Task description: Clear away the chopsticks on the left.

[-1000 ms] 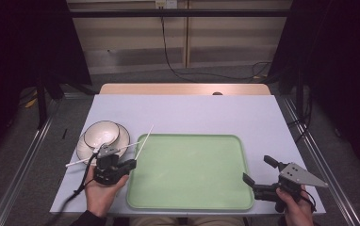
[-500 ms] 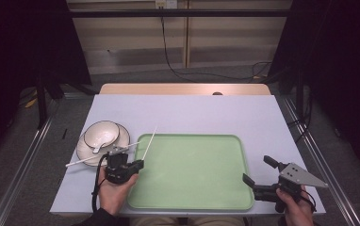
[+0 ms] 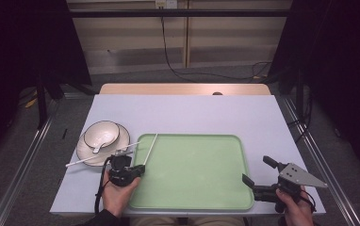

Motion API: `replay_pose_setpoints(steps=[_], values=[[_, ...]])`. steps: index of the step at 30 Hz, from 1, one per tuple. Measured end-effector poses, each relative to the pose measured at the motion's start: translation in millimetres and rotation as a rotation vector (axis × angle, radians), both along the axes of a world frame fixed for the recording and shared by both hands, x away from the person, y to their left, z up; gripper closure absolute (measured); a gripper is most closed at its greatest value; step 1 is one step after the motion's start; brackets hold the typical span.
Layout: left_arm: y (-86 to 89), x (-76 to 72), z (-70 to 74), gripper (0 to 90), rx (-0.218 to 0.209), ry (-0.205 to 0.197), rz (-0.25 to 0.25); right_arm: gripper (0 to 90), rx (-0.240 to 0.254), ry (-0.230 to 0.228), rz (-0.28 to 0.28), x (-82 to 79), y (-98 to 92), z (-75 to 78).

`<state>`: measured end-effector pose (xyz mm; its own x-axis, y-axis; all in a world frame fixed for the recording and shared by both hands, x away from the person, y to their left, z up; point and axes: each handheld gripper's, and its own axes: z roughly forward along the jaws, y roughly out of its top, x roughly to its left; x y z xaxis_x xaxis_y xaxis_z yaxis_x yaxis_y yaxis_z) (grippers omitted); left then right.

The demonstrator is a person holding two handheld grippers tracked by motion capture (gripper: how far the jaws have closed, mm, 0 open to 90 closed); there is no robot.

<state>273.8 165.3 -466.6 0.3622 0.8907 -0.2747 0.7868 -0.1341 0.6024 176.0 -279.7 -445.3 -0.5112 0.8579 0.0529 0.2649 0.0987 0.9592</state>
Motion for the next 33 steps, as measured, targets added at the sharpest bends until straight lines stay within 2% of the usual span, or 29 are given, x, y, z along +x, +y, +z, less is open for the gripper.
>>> replay_pose_setpoints(steps=[7,21,25,27,29,30,33], values=[[-2.0,-1.6,-1.2,84.2,0.027,-0.031,-0.014,1.4,0.002,0.001,-0.004,0.1,0.5,-0.2],[-3.7,-4.0,-0.6,83.7,0.043,-0.038,-0.016,1.4,0.004,0.003,0.001,0.1,0.3,-0.2],[-2.1,-3.0,-0.7,80.3,0.026,-0.034,-0.034,1.4,0.001,0.000,0.001,0.3,0.3,-0.2],[-1.0,-2.9,-1.4,76.8,-0.004,-0.036,-0.035,1.4,0.001,0.000,0.002,0.2,0.3,-0.2],[1.8,-1.6,-2.3,77.2,-0.015,-0.038,-0.046,1.5,0.004,0.003,0.004,0.2,0.2,-0.1],[3.7,-1.2,-1.9,74.3,-0.039,-0.049,-0.055,1.4,0.007,0.005,0.003,0.2,0.2,-0.1],[5.3,-2.0,1.3,69.4,-0.048,-0.078,-0.067,1.4,0.009,0.002,0.001,0.3,0.3,-0.1]])
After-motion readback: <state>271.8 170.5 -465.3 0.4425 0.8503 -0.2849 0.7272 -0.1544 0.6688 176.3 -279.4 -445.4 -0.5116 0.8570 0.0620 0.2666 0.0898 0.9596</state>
